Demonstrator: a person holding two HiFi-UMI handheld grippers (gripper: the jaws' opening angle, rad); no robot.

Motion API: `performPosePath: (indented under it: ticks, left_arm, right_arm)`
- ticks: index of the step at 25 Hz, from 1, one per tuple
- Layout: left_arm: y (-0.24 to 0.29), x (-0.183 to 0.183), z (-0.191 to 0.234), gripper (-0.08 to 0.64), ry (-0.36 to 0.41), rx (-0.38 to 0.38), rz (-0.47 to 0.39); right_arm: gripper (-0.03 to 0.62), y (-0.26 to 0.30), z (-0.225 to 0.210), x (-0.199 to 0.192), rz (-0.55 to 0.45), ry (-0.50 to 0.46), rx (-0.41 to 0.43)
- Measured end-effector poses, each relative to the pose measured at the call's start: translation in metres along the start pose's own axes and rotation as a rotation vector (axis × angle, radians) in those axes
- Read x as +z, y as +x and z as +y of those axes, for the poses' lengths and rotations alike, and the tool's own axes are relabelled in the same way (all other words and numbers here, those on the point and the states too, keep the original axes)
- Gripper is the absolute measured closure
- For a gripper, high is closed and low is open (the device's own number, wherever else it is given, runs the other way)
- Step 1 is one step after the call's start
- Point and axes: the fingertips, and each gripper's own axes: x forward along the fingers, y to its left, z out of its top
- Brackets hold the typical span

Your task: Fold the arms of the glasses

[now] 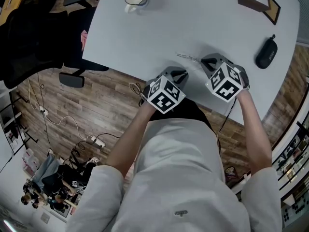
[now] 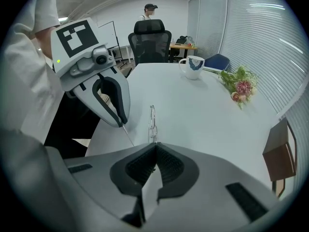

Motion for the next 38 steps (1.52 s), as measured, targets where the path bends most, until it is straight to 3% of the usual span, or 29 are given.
performPosePath:
  ticks: [19,27,38]
  left_arm:
    - [-0.007,-0.003,0.020,0.499,-0.023,0.113,-0.011]
    - [-0.006,-0.009,0.033,0.499,-0.064,0.157,0.010]
    - [0.012,-0.011,0.012,0.505,-0.058,0.049,0.061]
  right_arm:
    - [0.586,-0.001,0.028,-0.008,0.001,-0.043,0.049]
    - [0.586,-0.004,0.025,-0.006,-0.034,0.035,0.072]
    - [0.586,-0.002,0.024,-0.010,-0.024,0.034,0.062]
